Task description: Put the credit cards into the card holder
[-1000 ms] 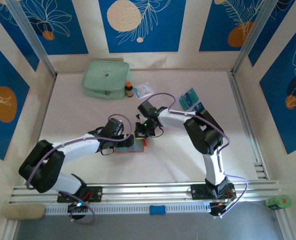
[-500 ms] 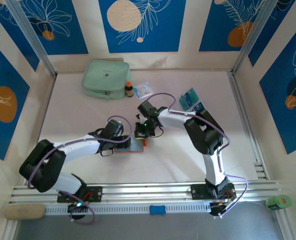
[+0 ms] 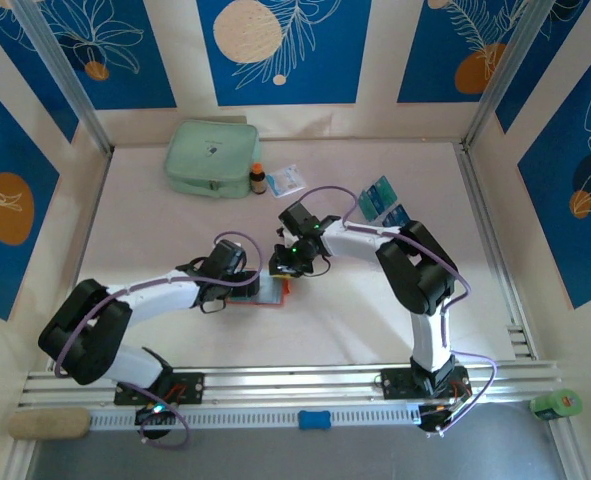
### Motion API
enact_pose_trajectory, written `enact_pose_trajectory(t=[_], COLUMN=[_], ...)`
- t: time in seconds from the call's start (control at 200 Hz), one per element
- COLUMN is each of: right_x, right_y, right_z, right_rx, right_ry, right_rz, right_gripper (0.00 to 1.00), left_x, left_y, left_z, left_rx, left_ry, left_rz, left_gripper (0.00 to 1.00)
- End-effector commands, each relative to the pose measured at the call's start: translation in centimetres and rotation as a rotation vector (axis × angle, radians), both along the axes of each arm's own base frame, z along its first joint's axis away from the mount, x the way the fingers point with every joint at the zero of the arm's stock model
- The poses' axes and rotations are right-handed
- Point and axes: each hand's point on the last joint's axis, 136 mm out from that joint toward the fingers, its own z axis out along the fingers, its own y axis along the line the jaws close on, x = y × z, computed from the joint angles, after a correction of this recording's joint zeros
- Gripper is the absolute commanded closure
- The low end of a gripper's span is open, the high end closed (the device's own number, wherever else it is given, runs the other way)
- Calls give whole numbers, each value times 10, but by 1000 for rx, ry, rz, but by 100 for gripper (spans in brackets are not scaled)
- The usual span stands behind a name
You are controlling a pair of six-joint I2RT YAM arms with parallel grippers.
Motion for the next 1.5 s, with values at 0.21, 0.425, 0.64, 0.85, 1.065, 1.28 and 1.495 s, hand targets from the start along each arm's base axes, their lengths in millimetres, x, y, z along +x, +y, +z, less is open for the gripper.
enact_pose_trajectory(t=[0.21,0.425,0.64,0.85,1.065,1.28,1.495], right_x=[-4,-4,-4,-6,-12,-17,-16], right_y=[7,15,24,33,41,57,72], right_z=[-8,-5,12,31,50,58,54], right_rx=[23,66,128,177,210,231,237], right_ry=[48,65,62,57,49,56,73], right_rz=[3,19,42,59,60,64,62], right_gripper=[70,70,74,75,56,45,43], left_x=[-9,-10,-8,-4,3,5,1], left_y=[-7,-6,-7,-8,-4,13,29], left_z=[-10,-10,-5,8,43,77,95], left_rx=[-24,-25,-30,-44,-57,-62,-65], left_ry=[36,35,22,-3,-81,-163,-217], left_rz=[-33,-32,-31,-24,2,53,96], left_gripper=[24,24,24,20,12,8,7])
